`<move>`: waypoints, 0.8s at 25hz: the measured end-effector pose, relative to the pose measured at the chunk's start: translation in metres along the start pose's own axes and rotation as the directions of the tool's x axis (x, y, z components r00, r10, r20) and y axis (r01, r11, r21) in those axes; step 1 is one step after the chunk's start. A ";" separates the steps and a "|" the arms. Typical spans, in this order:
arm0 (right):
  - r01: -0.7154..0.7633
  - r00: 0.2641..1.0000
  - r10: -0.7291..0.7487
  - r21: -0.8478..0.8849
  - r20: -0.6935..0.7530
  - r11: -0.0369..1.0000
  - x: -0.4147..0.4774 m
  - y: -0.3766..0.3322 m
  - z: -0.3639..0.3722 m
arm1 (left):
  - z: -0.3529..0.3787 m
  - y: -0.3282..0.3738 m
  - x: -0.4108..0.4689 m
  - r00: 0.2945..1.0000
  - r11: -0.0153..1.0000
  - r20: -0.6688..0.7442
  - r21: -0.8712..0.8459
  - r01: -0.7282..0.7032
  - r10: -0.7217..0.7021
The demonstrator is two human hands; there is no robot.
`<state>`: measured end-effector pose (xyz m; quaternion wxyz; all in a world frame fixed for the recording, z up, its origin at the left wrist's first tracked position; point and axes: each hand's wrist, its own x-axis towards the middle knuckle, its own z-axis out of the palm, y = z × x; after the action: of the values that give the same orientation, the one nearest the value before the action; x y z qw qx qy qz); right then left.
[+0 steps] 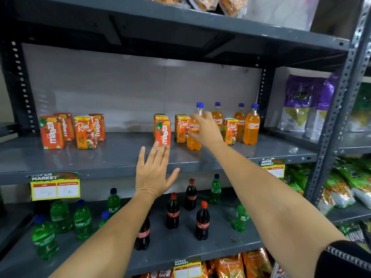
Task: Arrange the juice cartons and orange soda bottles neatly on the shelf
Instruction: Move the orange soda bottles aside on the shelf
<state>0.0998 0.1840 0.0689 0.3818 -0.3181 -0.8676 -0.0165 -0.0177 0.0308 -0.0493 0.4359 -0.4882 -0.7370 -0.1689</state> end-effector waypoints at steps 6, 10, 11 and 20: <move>-0.004 1.000 0.004 -0.031 0.000 1.000 -0.019 0.061 -0.041 | -0.012 0.038 0.011 0.996 0.994 0.062 -0.090 0.062 -0.056; -0.034 0.999 0.036 -0.085 0.013 0.996 -0.020 0.116 -0.065 | -0.014 0.096 0.034 0.996 0.990 0.094 -0.137 0.012 0.001; -0.039 0.999 0.041 -0.105 0.017 0.994 -0.019 0.130 -0.070 | -0.013 0.107 0.041 0.996 0.989 0.095 -0.145 0.010 0.004; -0.061 0.997 0.066 -0.119 0.036 0.991 -0.004 0.189 -0.067 | 0.000 0.142 0.073 0.992 0.993 0.089 -0.070 0.092 -0.086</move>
<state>0.2524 0.3139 0.0732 0.3452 -0.3679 -0.8620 -0.0490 0.0952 0.1389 -0.0158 0.3775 -0.4774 -0.7694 -0.1940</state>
